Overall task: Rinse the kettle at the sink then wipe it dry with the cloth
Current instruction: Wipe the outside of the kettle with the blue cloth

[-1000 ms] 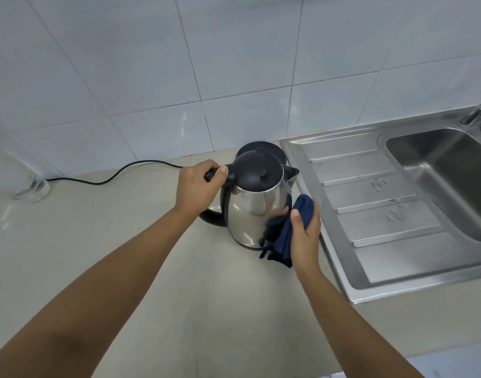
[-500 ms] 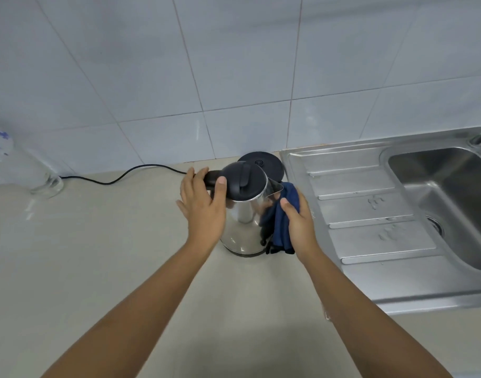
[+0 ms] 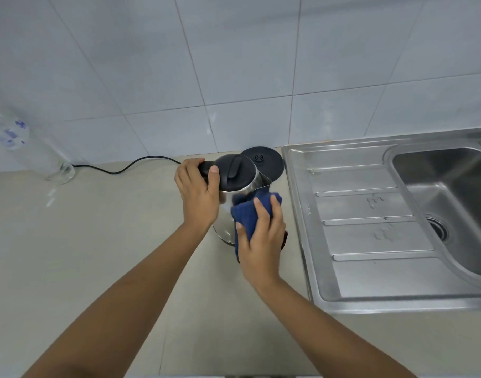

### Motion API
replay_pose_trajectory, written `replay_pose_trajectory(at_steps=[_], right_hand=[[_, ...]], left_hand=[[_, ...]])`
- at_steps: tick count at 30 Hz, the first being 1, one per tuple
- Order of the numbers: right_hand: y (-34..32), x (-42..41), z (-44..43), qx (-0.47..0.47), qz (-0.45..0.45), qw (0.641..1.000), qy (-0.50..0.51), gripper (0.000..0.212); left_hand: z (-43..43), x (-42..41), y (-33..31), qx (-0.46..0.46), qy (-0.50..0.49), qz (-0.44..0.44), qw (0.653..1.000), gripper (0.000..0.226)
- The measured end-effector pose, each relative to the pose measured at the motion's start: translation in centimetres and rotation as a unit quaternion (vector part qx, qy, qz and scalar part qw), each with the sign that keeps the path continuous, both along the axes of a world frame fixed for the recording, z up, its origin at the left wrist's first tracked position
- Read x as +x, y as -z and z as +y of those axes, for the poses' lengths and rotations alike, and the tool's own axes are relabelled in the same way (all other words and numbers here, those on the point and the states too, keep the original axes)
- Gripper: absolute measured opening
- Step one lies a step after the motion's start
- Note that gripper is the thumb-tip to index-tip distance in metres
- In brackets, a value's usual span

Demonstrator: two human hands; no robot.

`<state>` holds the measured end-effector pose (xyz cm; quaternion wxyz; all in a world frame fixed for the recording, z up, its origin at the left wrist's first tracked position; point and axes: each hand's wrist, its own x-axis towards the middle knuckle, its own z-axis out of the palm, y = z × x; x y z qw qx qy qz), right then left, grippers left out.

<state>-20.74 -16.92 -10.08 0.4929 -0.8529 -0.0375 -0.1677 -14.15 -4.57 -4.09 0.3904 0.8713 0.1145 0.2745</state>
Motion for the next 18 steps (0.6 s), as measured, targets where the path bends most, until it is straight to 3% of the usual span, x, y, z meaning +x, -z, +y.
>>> replay_pose_trajectory(at_steps=[2, 4, 8, 12, 18], right_hand=[[-0.3, 0.7, -0.4, -0.059, -0.051, 0.997, -0.004, 0.060], [0.3, 1.0, -0.9, -0.063, -0.036, 0.997, -0.009, 0.060], [2.0, 1.9, -2.5, 0.073, 0.091, 0.993, -0.030, 0.055], [1.5, 5.1, -5.1, 0.164, 0.124, 0.975, -0.081, 0.048], [0.1, 9.4, -7.3, 0.185, 0.145, 0.964, -0.125, 0.040]], left_hand=[[-0.1, 0.1, 0.0, -0.004, 0.001, -0.006, 1.000, 0.055], [0.0, 0.1, 0.0, -0.002, 0.002, -0.010, 1.000, 0.054], [0.1, 0.0, 0.1, 0.004, 0.007, -0.009, 1.000, 0.054], [0.6, 0.2, 0.3, 0.006, 0.020, -0.019, 1.000, 0.051], [2.3, 0.9, 1.2, 0.010, 0.116, -0.035, 0.993, 0.043]])
